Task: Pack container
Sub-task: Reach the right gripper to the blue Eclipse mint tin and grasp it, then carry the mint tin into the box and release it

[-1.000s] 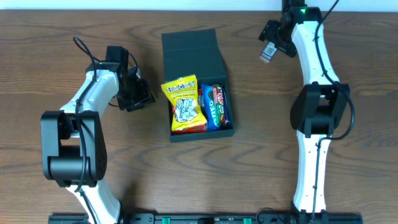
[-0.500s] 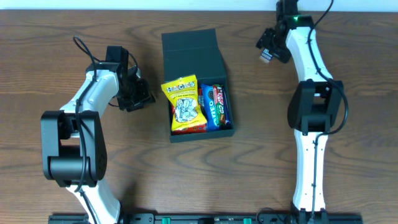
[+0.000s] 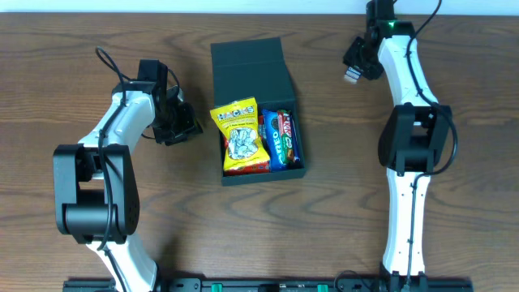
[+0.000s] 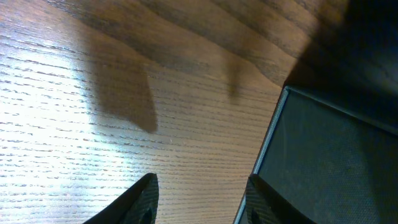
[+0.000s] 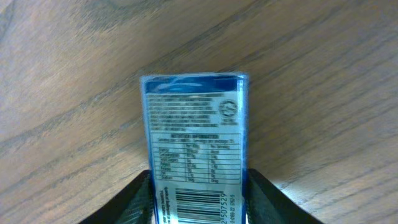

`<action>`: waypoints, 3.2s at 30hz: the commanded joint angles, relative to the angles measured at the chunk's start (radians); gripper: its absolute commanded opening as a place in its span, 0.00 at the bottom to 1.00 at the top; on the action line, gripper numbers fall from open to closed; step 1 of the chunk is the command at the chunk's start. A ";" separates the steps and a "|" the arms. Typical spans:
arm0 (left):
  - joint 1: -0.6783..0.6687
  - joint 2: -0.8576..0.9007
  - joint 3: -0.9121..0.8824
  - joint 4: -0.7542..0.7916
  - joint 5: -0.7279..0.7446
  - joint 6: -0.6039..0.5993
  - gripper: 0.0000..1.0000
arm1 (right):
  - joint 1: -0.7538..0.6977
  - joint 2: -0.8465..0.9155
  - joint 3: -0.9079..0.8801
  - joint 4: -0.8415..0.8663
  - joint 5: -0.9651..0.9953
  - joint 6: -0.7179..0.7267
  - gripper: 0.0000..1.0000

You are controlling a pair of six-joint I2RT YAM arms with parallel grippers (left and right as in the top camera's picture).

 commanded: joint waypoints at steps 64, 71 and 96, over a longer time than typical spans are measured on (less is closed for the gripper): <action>0.003 -0.011 0.003 0.019 -0.004 0.015 0.45 | 0.610 -0.694 -0.775 -0.125 -0.041 -0.241 0.01; 0.003 -0.011 0.003 0.019 -0.003 0.015 0.45 | 0.652 -0.643 -0.785 -0.107 -0.052 -0.238 0.01; 0.003 -0.011 0.026 0.027 0.003 -0.005 0.40 | 0.618 -0.607 -0.704 -0.040 0.058 -0.190 0.61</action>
